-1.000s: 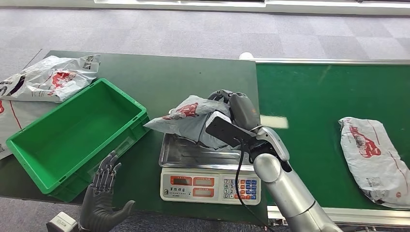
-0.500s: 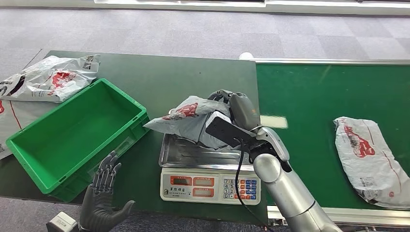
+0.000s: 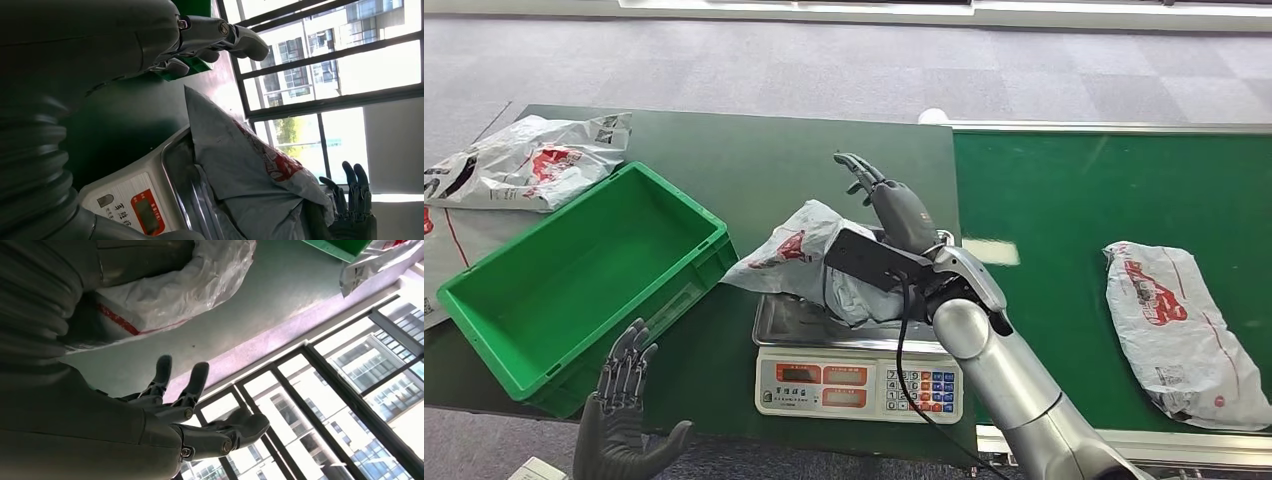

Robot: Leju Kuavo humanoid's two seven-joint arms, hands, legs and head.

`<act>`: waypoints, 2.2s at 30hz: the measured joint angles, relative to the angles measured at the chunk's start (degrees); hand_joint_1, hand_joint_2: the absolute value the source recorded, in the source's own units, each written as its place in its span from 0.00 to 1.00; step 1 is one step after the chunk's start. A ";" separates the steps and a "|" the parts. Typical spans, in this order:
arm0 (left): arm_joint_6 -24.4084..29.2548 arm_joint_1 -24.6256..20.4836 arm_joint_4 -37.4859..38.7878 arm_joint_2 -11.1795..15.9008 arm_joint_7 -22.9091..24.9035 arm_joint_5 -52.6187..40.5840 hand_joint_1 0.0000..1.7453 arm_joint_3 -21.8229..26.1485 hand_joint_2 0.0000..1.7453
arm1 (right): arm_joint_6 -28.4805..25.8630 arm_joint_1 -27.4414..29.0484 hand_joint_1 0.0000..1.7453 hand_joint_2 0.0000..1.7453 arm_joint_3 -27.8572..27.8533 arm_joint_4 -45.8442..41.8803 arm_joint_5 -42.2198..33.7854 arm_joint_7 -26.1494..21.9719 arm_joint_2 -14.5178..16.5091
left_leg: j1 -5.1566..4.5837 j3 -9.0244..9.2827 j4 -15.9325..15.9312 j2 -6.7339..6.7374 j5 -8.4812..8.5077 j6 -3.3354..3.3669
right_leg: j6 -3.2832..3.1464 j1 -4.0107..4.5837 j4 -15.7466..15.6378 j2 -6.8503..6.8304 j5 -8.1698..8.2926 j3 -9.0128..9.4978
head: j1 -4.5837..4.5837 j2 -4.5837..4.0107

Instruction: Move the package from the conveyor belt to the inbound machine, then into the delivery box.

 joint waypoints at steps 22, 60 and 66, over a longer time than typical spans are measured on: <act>-0.27 0.39 -0.69 -0.52 0.09 -0.01 0.00 0.25 1.00 | -0.02 -0.78 0.00 1.00 0.57 1.98 -0.02 -0.01 0.34 | 0.00 0.02 0.00 0.01 0.00 0.00 | 0.00 0.00 0.00 0.01 0.00 0.02 | 0.00 0.00; -0.26 0.41 -0.84 -0.63 0.08 -0.01 0.00 0.27 1.00 | -0.02 -0.89 0.00 1.00 0.61 2.07 -0.02 -0.01 0.55 | 0.00 0.02 0.00 0.01 0.00 0.00 | 0.00 0.00 0.00 0.01 0.00 0.02 | 0.00 0.00; -0.26 0.42 -0.84 -0.63 0.09 -0.01 0.00 0.27 1.00 | -0.02 -0.89 0.00 1.00 0.61 2.07 -0.02 -0.01 0.56 | 0.00 0.02 0.00 0.01 0.00 0.00 | 0.00 0.00 0.00 0.01 0.00 0.02 | 0.00 0.00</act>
